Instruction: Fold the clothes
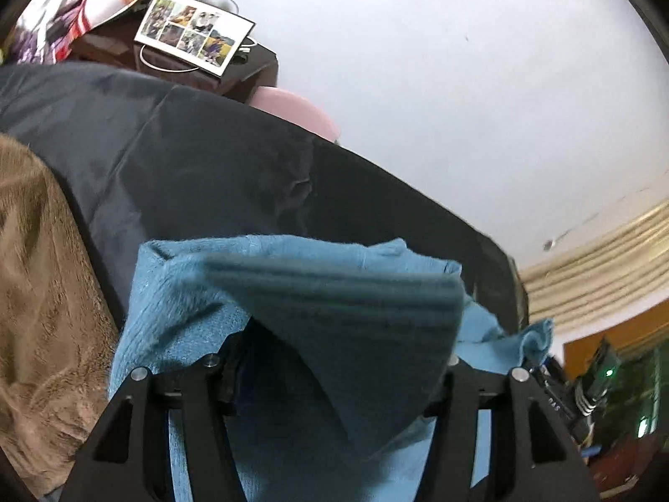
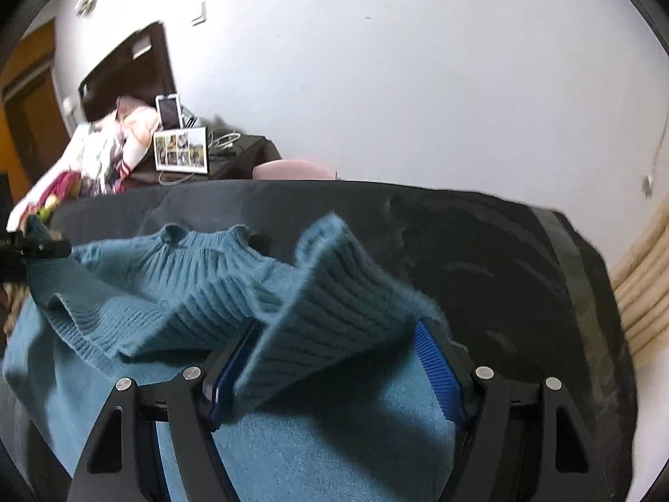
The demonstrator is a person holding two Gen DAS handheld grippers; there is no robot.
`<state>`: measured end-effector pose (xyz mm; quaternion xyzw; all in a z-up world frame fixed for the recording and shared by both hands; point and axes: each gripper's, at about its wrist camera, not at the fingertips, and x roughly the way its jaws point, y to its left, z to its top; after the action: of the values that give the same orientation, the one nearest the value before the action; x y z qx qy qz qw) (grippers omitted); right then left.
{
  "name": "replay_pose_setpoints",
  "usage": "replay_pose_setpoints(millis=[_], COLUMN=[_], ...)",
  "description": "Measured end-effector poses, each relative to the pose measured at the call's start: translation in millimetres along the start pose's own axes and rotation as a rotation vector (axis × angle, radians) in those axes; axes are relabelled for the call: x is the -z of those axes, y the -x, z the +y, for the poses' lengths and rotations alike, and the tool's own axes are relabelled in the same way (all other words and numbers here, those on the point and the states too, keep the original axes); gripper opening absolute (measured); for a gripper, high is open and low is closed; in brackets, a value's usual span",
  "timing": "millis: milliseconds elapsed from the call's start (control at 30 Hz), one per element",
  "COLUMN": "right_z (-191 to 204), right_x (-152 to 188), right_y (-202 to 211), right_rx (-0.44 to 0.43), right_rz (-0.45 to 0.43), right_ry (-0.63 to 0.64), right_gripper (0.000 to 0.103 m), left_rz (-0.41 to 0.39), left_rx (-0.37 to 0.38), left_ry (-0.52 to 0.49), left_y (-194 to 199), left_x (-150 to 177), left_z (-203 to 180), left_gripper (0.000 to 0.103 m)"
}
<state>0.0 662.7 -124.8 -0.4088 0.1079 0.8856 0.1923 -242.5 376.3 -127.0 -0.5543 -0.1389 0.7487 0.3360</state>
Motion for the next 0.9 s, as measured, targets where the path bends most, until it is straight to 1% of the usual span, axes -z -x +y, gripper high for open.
replay_pose_setpoints(millis=[100, 133, 233, 267, 333, 433, 500, 533, 600, 633, 700, 767, 833, 900], right_z=[-18, -21, -22, -22, -21, -22, -14, -9, 2, 9, 25, 33, 35, 34], right_x=[-2, -3, -9, -10, -13, -13, -9, -6, -2, 2, 13, 24, 34, 41], right_y=[1, 4, 14, 17, 23, 34, 45, 51, 62, 65, 64, 61, 56, 49], right_rx=[-0.044, -0.048, -0.038, -0.035, -0.035, -0.018, -0.009, -0.004, 0.005, 0.007, 0.004, -0.004, -0.017, -0.034], right_rz=[0.004, -0.003, -0.035, -0.046, -0.071, -0.112, -0.136, -0.147, -0.168, -0.165, -0.129, -0.089, -0.051, -0.007], right_ry=[-0.128, -0.149, -0.147, -0.146, -0.149, -0.179, -0.141, -0.113, -0.055, -0.015, 0.083, 0.14, 0.155, 0.146], right_gripper=[0.077, 0.077, 0.077, 0.077, 0.077, 0.077, 0.077, 0.079, 0.08, 0.081, 0.081, 0.081, 0.081, 0.081], left_rz=[-0.006, -0.008, -0.029, -0.045, -0.084, -0.135, -0.148, -0.145, -0.127, -0.117, -0.089, -0.056, -0.029, -0.002], left_rx=[0.043, 0.06, 0.098, 0.098, 0.09, 0.085, 0.075, 0.06, 0.036, 0.025, -0.006, -0.034, -0.055, -0.05], left_ry=[0.058, 0.087, 0.158, 0.16, 0.16, 0.171, 0.162, 0.135, 0.051, 0.008, -0.08, -0.175, -0.254, -0.289], left_y=[-2, 0, 8, 12, 22, 38, 46, 49, 52, 53, 52, 48, 45, 41], left_x=[-3, -5, -12, -13, -16, -18, -18, -16, -9, -6, 4, 17, 30, 36], left_z=[4, 8, 16, 17, 18, 21, 23, 21, 12, 8, -1, -10, -18, -19], left_gripper=[0.061, 0.061, 0.062, 0.063, 0.07, 0.076, 0.077, 0.077, 0.077, 0.077, 0.077, 0.077, 0.077, 0.077])
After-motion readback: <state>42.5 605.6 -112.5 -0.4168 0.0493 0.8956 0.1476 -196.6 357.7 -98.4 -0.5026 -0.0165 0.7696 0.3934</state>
